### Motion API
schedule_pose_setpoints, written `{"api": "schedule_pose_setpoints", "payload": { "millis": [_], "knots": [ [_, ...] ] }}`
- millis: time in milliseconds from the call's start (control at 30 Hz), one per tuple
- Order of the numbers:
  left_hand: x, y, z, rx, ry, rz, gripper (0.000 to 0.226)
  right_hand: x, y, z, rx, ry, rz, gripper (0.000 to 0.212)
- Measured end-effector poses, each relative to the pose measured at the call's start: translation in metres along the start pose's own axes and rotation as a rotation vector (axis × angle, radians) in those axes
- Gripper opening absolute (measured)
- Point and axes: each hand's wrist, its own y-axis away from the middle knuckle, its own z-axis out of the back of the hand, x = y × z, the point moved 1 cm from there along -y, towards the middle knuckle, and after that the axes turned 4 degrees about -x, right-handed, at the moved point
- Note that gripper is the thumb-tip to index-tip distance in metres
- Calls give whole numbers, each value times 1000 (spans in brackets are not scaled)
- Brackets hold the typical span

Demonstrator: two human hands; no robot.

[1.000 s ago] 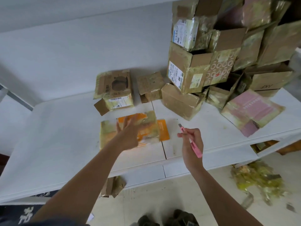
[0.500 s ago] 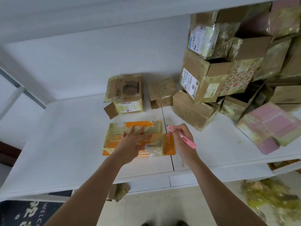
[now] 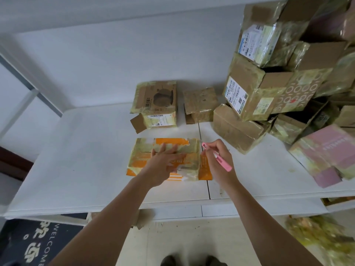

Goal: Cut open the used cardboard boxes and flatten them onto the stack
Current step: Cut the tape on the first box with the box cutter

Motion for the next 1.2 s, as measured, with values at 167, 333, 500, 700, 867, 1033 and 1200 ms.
{"api": "schedule_pose_setpoints", "payload": {
  "millis": [167,333,500,700,867,1033,1200],
  "knots": [
    [2,-1,-2,-1,14,5,68,2,-1,-1,-10,10,-12,13],
    [3,-2,-3,14,-1,3,68,6,2,0,0,25,-37,17],
    [3,-3,-4,28,-41,7,72,5,15,3,14,35,-51,15],
    [4,-5,-6,19,-33,3,71,10,31,5,36,71,-31,14],
    [5,-5,-6,22,-30,9,72,16,38,6,31,78,-20,17],
    [6,-6,-7,18,6,12,72,19,51,8,44,115,5,17],
    [4,-6,-7,19,-2,17,71,21,61,11,73,137,14,14]
  ]
}}
